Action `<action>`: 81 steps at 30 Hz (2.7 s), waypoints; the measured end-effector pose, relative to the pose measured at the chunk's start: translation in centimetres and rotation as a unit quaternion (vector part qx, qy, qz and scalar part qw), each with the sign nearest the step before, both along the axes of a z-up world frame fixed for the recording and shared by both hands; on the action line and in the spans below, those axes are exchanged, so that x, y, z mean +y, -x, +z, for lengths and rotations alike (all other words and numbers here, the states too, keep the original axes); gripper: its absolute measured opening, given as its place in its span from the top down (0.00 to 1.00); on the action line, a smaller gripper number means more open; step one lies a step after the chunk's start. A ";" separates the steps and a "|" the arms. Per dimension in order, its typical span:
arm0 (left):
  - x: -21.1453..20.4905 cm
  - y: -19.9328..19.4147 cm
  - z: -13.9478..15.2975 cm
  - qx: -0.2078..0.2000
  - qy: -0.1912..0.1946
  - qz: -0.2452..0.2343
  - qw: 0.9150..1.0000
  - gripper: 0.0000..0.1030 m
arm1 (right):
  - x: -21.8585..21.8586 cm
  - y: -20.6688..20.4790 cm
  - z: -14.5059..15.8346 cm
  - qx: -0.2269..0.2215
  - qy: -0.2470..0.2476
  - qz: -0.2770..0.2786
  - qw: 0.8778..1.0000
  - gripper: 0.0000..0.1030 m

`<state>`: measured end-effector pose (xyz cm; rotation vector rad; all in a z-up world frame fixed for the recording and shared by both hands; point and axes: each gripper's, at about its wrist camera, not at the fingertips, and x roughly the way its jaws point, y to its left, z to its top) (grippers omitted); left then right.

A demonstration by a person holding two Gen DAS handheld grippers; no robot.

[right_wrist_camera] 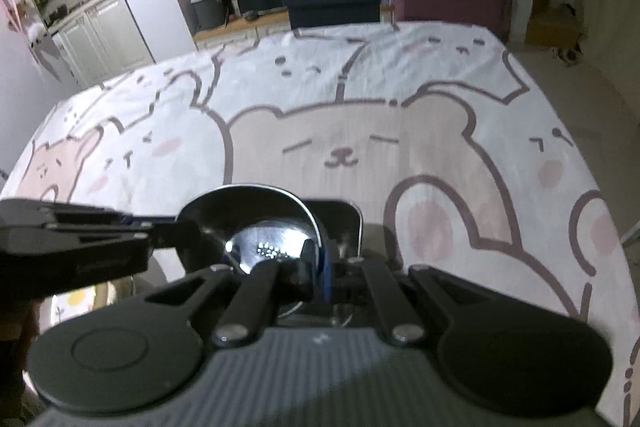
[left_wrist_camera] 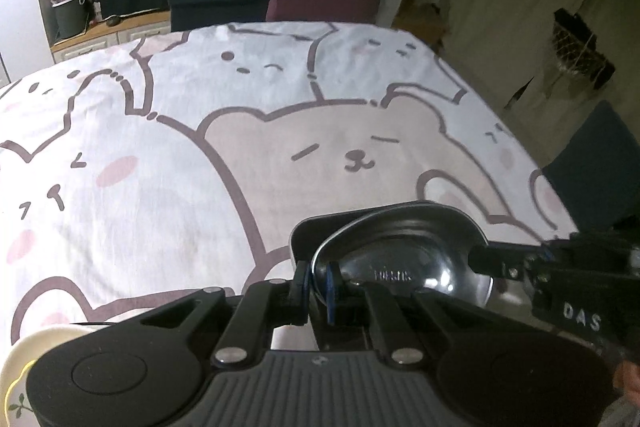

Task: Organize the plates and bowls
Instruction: 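Lift the steel bowl with both grippers and carry it toward the dark tray, then lower the steel bowl into the dark tray and open both grippers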

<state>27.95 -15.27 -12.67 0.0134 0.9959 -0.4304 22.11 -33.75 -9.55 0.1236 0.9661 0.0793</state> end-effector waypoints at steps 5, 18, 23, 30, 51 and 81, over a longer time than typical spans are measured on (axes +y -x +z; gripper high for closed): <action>-0.6 -0.6 -0.4 0.001 -0.009 -0.001 1.000 0.91 | 0.7 0.6 -1.5 0.020 0.007 0.014 1.000 0.93; -2.4 -1.1 -1.4 -0.006 -0.035 -0.025 0.999 0.87 | -0.2 -0.4 -3.5 0.056 0.005 0.004 0.998 0.91; -2.5 -1.4 -1.5 -0.010 -0.031 -0.024 0.999 0.85 | -0.6 -0.7 -3.9 0.066 -0.011 -0.006 0.998 0.91; -2.6 -1.7 -1.8 -0.010 -0.027 -0.026 0.999 0.81 | -0.5 -1.2 -4.6 0.075 -0.016 -0.012 0.997 0.87; -1.1 -1.1 1.0 -0.032 0.024 -0.013 0.999 0.31 | -1.5 -0.6 -2.2 0.021 -0.058 -0.034 0.998 0.44; 2.5 -0.1 1.9 -0.029 0.000 -0.010 1.000 0.00 | -4.3 -1.2 -3.8 0.050 0.030 -0.064 0.996 0.12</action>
